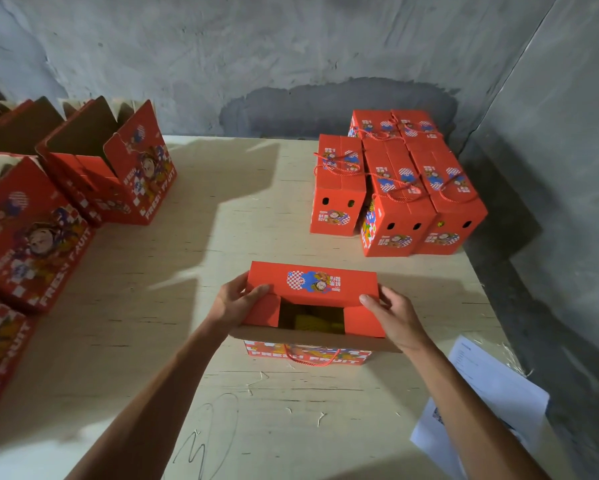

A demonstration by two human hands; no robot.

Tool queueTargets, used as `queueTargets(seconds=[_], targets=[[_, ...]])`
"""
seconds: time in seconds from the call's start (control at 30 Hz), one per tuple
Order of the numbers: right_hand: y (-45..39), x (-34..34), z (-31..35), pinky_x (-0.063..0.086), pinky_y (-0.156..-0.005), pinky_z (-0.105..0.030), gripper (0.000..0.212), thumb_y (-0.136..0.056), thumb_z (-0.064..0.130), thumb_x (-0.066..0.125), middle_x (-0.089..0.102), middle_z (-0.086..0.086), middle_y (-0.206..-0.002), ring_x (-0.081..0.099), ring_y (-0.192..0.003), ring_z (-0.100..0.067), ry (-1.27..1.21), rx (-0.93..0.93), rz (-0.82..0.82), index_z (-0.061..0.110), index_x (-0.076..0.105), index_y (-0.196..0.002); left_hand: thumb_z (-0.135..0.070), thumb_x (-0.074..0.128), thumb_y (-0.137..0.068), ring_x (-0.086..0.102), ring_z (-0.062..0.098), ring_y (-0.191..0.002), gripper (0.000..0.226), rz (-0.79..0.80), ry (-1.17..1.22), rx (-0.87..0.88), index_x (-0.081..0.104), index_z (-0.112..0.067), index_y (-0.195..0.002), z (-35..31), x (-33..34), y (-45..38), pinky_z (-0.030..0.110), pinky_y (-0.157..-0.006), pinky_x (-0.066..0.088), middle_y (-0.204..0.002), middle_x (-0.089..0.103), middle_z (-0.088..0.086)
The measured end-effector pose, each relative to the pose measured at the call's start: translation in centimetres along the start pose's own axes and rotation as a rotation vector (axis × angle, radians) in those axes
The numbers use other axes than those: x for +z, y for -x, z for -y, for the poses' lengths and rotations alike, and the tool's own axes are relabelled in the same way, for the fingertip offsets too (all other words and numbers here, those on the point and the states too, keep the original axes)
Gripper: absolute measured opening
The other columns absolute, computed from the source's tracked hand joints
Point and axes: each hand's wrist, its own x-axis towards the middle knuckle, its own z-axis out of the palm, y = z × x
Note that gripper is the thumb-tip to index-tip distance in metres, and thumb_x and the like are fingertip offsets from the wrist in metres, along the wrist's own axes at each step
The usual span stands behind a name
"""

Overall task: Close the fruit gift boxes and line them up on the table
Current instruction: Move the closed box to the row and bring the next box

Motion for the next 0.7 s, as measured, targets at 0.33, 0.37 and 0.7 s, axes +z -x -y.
queueTargets(seconds=[0.33, 0.37, 0.7], targets=[[1.4, 1.3, 0.4, 0.062, -0.080, -0.031, 0.030, -0.092, 0.021, 0.076, 0.079, -0.003, -0.108, 0.075, -0.098, -0.022, -0.198, 0.082, -0.195, 0.015, 0.073, -0.121, -0.049, 0.082, -0.083, 0.076, 0.007, -0.092, 0.037, -0.060, 0.101, -0.024, 0.074, -0.041, -0.118, -0.1, -0.1, 1.1, 0.020, -0.066, 0.058, -0.108, 0.077, -0.013], [1.6, 1.3, 0.4, 0.062, -0.080, -0.032, 0.030, -0.092, 0.021, 0.076, 0.078, -0.004, -0.108, 0.075, -0.098, -0.022, -0.212, 0.098, -0.206, 0.015, 0.073, -0.121, -0.054, 0.084, -0.078, 0.076, 0.007, -0.091, 0.043, -0.088, 0.102, -0.033, 0.074, -0.041, -0.118, -0.2, 0.0, 1.2, 0.022, -0.066, 0.059, -0.108, 0.077, -0.014], [2.9, 0.4, -0.9, 0.048, -0.108, -0.049, 0.035, -0.095, -0.007, 0.062, 0.073, 0.001, -0.122, 0.065, -0.122, -0.024, -0.069, -0.034, -0.269, 0.023, 0.075, -0.107, 0.015, 0.057, -0.094, 0.068, 0.008, -0.107, 0.027, -0.176, -0.115, 0.383, 0.078, -0.003, -0.098, 1.0, -1.5, 5.5, 0.024, -0.078, 0.056, -0.114, 0.070, 0.012]])
